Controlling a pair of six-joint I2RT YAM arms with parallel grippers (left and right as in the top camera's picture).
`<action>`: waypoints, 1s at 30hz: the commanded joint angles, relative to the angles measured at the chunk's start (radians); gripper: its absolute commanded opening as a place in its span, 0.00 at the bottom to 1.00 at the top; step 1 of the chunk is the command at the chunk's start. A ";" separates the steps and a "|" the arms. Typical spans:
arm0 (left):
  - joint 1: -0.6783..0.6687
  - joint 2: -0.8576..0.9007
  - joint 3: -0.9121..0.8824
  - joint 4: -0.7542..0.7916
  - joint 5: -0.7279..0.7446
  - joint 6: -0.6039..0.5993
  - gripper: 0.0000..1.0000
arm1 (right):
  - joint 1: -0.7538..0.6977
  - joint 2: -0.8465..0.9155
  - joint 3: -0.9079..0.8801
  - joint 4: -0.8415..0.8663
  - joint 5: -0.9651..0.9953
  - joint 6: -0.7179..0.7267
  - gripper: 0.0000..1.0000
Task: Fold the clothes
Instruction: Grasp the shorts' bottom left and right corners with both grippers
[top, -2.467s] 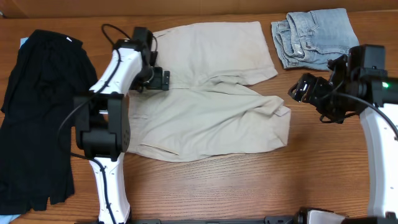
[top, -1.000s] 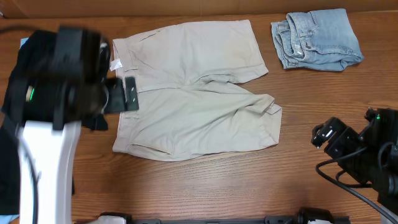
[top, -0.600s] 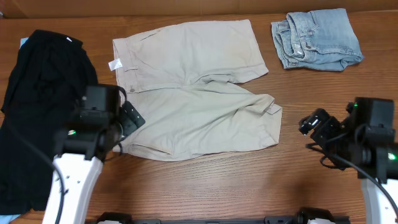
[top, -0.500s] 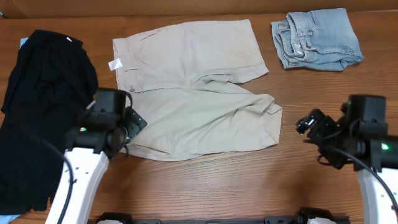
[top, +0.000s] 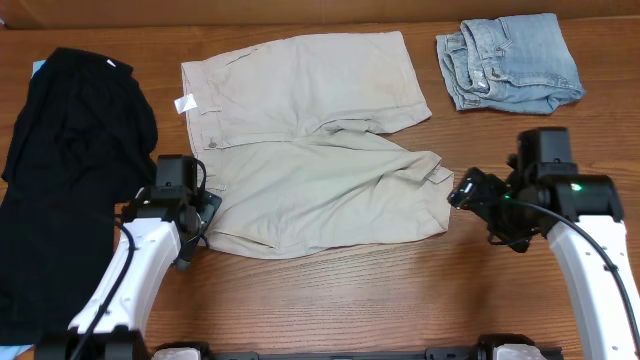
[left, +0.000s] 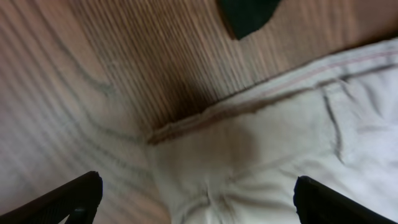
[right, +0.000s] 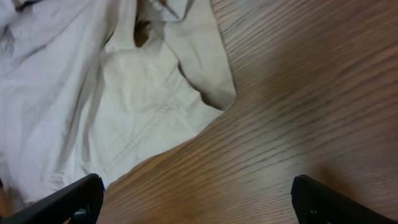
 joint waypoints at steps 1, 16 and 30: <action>0.005 0.052 -0.016 0.036 0.011 -0.024 1.00 | 0.051 0.020 -0.002 0.019 -0.001 -0.009 1.00; 0.004 0.170 -0.016 0.075 0.047 -0.024 0.30 | 0.080 0.041 -0.066 0.039 0.014 0.003 0.88; 0.004 0.170 -0.016 -0.018 0.098 0.036 0.08 | 0.082 0.041 -0.278 0.226 0.021 0.196 0.85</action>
